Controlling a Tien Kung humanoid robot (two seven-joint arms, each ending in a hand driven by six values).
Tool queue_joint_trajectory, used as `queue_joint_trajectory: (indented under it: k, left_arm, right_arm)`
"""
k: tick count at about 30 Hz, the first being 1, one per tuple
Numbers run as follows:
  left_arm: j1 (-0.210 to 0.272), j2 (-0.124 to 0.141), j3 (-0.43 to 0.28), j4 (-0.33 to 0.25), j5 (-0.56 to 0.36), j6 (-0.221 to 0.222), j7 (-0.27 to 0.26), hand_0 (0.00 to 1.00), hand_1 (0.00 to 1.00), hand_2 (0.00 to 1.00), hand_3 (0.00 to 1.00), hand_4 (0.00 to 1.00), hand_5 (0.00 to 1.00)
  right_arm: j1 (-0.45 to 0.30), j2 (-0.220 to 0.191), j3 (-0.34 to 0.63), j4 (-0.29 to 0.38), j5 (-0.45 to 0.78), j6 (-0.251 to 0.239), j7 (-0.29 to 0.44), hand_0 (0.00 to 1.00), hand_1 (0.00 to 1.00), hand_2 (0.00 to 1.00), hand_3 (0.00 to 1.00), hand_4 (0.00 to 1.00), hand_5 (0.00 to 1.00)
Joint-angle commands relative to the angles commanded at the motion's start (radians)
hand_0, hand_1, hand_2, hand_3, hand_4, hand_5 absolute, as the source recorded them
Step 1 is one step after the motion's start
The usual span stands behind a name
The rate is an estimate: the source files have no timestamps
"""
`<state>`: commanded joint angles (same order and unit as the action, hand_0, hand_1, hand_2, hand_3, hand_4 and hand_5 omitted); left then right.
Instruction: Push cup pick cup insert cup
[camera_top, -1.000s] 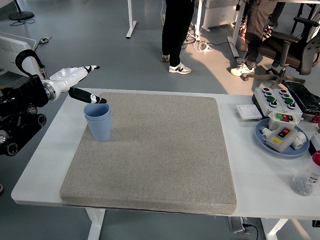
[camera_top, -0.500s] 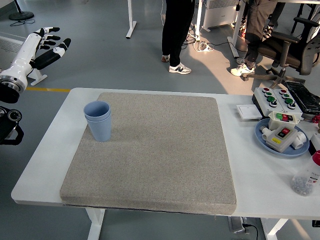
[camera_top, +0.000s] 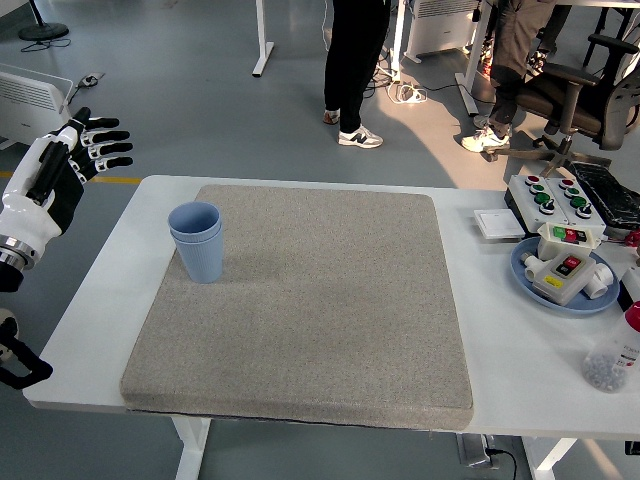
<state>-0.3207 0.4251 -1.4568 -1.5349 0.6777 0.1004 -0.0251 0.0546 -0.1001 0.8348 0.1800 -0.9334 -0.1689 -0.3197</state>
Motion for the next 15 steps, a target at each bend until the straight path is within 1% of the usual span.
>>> queue_joint_trajectory:
  k: [1,2,3,4,5,6,8,10,11,13,15]
  left_arm:
    - [0.041,-0.022,-0.027,-0.022,-0.02,0.007,-0.024,0.613,0.655,0.65,0.574,0.606,0.849]
    - [0.064,-0.028,-0.035,-0.028,-0.025,0.009,-0.031,0.613,0.655,0.65,0.574,0.606,0.849]
    - [0.098,-0.056,-0.067,-0.051,-0.046,0.025,-0.064,0.613,0.655,0.65,0.574,0.606,0.849]
    - [0.133,-0.075,-0.091,-0.064,-0.056,0.032,-0.094,0.613,0.655,0.65,0.574,0.606,0.849]
    - [0.157,-0.081,-0.101,-0.067,-0.059,0.034,-0.111,0.649,0.671,0.658,0.587,0.612,0.922]
    - [0.196,-0.099,-0.131,-0.076,-0.07,0.046,-0.148,0.649,0.671,0.658,0.587,0.612,0.922]
    - [0.273,-0.112,-0.169,-0.077,-0.07,0.059,-0.206,0.649,0.671,0.658,0.587,0.612,0.922]
    - [0.332,-0.118,-0.201,-0.074,-0.067,0.067,-0.244,0.649,0.671,0.658,0.587,0.612,0.922]
    - [0.344,-0.121,-0.209,-0.072,-0.065,0.068,-0.25,0.664,0.686,0.671,0.603,0.612,0.988]
    - [0.37,-0.13,-0.236,-0.053,-0.052,0.065,-0.249,0.664,0.686,0.671,0.603,0.612,0.988]
    - [0.38,-0.134,-0.241,-0.034,-0.042,0.058,-0.236,0.664,0.686,0.671,0.603,0.612,0.988]
  right_arm:
    - [0.001,-0.001,0.001,0.0,-0.002,0.0,0.001,0.53,0.547,0.656,0.656,0.238,0.743]
    - [0.002,-0.001,0.002,0.0,-0.002,-0.001,0.001,0.53,0.547,0.656,0.656,0.238,0.743]
    - [0.003,-0.002,0.01,0.0,-0.007,-0.003,0.002,0.53,0.547,0.656,0.656,0.238,0.743]
    - [0.004,-0.002,0.013,0.0,-0.009,-0.005,0.002,0.53,0.547,0.656,0.656,0.238,0.743]
    - [0.004,-0.002,0.014,0.0,-0.01,-0.005,0.002,0.529,0.547,0.652,0.653,0.237,0.742]
    - [0.004,-0.004,0.024,0.0,-0.018,-0.007,0.004,0.529,0.547,0.652,0.653,0.237,0.742]
    - [0.006,-0.006,0.034,0.0,-0.03,-0.008,0.004,0.529,0.547,0.652,0.653,0.237,0.742]
    - [0.006,-0.006,0.042,0.0,-0.043,-0.007,0.002,0.529,0.547,0.652,0.653,0.237,0.742]
    - [0.007,-0.006,0.044,0.0,-0.046,-0.007,0.001,0.529,0.547,0.651,0.652,0.235,0.741]
    - [0.007,-0.006,0.051,0.0,-0.054,-0.006,-0.001,0.529,0.547,0.651,0.652,0.235,0.741]
    - [0.008,-0.006,0.054,0.0,-0.06,-0.005,-0.002,0.529,0.547,0.651,0.652,0.235,0.741]
